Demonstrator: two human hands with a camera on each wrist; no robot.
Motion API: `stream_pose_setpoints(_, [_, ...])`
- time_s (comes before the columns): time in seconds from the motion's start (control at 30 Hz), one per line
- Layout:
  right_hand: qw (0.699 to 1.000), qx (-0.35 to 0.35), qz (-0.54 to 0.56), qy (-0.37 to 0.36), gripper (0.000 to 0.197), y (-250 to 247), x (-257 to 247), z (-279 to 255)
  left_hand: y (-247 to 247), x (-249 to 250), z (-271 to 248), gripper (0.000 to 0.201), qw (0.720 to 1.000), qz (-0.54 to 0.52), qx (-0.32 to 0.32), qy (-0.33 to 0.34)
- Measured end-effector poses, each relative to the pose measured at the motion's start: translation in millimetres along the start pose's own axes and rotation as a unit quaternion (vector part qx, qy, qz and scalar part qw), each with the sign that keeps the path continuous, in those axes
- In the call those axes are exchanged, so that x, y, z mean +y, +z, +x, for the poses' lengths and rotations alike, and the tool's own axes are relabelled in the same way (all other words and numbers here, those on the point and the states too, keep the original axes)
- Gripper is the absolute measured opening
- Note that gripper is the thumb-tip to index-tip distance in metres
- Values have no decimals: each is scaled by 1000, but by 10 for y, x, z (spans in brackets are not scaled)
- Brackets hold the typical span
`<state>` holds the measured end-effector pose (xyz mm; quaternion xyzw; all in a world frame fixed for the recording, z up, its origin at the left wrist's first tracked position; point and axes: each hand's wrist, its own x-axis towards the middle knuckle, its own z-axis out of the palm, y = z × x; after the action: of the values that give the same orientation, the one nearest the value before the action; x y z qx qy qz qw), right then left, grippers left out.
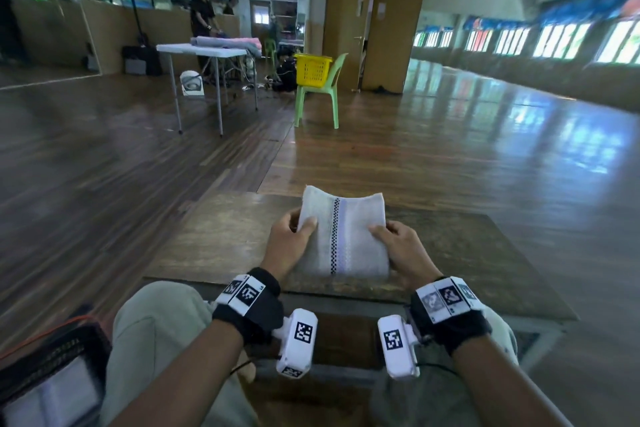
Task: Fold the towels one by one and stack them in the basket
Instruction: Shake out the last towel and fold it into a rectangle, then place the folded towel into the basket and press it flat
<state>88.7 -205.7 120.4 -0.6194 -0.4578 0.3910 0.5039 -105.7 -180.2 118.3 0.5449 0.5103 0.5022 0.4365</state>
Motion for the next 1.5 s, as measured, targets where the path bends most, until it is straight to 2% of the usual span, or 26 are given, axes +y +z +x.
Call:
stream_pose_setpoints(0.2, [998, -41, 41, -9, 28, -82, -238, -12, -24, 201, -39, 31, 1000, -18, 9, 19])
stream_pose_setpoints(0.33, [995, -87, 38, -25, 27, 94, -451, 96, -209, 311, -43, 21, 998, -30, 50, 23])
stream_pose_setpoints(0.4, [992, -116, 23, -35, 29, 283, -551, 167, -394, 354, -50, 25, 996, -32, 81, 21])
stream_pose_setpoints(0.67, [959, -282, 17, -37, 17, 1544, -652, 115, -1493, 180, -315, 33, 970, -4, 242, -2])
stream_pose_setpoints(0.8, [930, -367, 23, 0, 22, 2280, -556, -76, -2050, -76, -668, 29, 944, -8, 330, -26])
stream_pose_setpoints(1.03, [880, -474, -14, -17, 16, 3284, -480, -556, -2845, -335, -1222, 28, 896, -5, 441, -46])
stream_pose_setpoints(1.13, [868, -496, -13, 1, 10, 3552, -472, -724, -3099, -440, -1344, 27, 887, -3, 458, -59])
stream_pose_setpoints(1.33, [864, -501, -34, 41, 20, 3949, -295, -831, -3427, -713, -1386, 30, 886, 22, 453, -96])
stream_pose_setpoints(1.5, [855, -500, -81, 114, 18, 4383, 179, -780, -3666, -1319, -1250, 27, 881, -11, 445, -163])
